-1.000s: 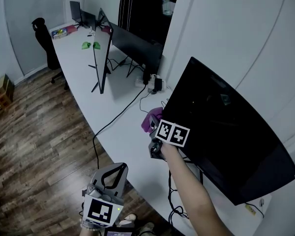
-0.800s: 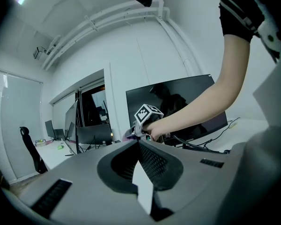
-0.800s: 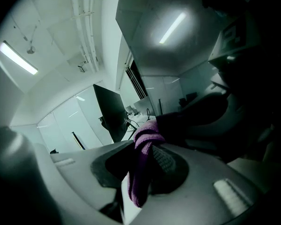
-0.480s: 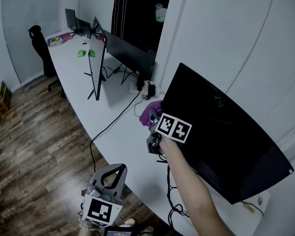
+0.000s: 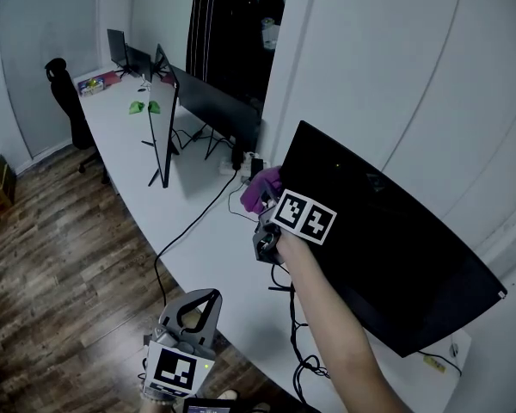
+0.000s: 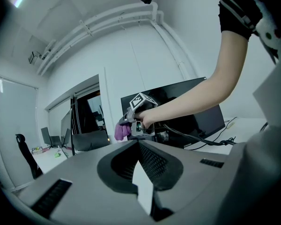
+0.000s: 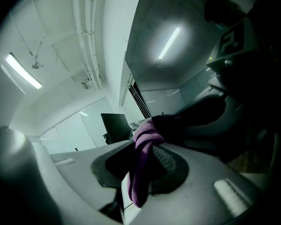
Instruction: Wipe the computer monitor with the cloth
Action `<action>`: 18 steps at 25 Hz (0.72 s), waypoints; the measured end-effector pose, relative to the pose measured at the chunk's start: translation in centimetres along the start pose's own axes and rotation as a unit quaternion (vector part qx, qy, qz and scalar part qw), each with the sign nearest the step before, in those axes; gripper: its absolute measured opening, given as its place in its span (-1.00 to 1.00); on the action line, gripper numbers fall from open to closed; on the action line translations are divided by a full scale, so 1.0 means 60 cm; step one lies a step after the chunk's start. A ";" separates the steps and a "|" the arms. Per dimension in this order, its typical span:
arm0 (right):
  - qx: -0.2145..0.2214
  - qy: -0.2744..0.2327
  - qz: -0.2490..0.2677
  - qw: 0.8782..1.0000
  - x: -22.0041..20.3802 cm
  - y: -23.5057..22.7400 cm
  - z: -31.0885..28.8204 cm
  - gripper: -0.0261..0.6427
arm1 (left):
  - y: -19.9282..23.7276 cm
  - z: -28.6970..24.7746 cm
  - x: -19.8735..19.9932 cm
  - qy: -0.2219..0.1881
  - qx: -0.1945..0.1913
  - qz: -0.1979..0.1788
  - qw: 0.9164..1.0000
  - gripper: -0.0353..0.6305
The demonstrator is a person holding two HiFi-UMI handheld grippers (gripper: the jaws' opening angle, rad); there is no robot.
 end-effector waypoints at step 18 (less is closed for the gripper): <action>0.037 -0.072 0.002 0.997 0.137 0.064 0.014 -0.67 | -0.015 0.001 0.027 -0.010 -0.001 -0.003 1.000 -0.88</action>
Point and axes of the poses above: the fingertips, and each gripper's own axes: z backward along the fingers, y to its left, x out of its top, the point moved 8 cm from there along z, backward along the fingers, and after that the axes turned 7 degrees about x, right-handed, at the moved point
